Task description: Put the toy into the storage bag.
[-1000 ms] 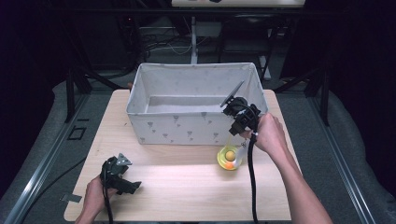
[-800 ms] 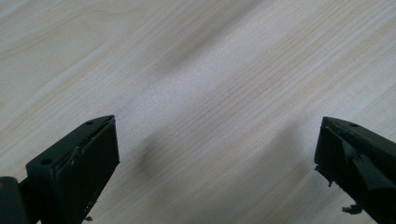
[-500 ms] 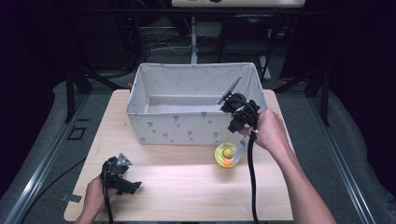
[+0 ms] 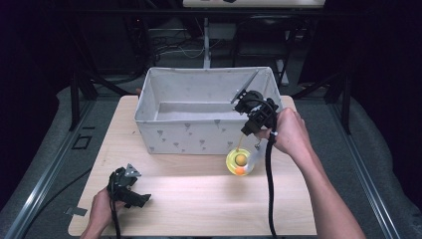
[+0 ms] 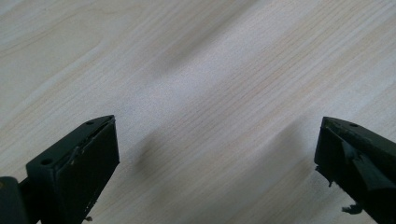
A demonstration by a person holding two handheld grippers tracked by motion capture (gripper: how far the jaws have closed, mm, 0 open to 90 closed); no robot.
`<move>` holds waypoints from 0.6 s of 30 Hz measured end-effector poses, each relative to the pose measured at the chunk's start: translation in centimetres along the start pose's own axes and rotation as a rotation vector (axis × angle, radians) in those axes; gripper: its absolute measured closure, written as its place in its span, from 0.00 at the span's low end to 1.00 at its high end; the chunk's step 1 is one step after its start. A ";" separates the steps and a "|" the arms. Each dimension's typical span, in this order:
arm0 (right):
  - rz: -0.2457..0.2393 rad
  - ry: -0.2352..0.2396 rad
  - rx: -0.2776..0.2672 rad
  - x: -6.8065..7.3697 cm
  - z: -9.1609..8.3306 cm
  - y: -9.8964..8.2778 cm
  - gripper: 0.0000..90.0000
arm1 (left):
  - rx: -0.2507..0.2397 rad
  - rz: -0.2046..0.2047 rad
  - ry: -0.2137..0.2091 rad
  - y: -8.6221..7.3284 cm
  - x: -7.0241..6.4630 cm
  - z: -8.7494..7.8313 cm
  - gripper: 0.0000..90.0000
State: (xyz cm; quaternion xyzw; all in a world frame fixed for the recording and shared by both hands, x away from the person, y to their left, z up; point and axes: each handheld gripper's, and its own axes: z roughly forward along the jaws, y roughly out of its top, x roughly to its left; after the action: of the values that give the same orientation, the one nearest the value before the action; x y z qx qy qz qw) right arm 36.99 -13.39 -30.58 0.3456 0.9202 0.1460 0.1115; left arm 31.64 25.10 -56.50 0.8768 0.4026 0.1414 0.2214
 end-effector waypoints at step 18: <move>-0.028 -0.009 -0.016 0.3 -1.6 1.1 0.98 | 0.005 0.001 -0.006 0.0 0.0 0.0 0.00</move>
State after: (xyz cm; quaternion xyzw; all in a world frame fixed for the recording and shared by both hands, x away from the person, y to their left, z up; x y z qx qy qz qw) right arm 36.96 -12.68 -28.74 0.3324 0.9233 0.1501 0.1202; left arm 31.69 25.12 -56.53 0.8780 0.4018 0.1378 0.2207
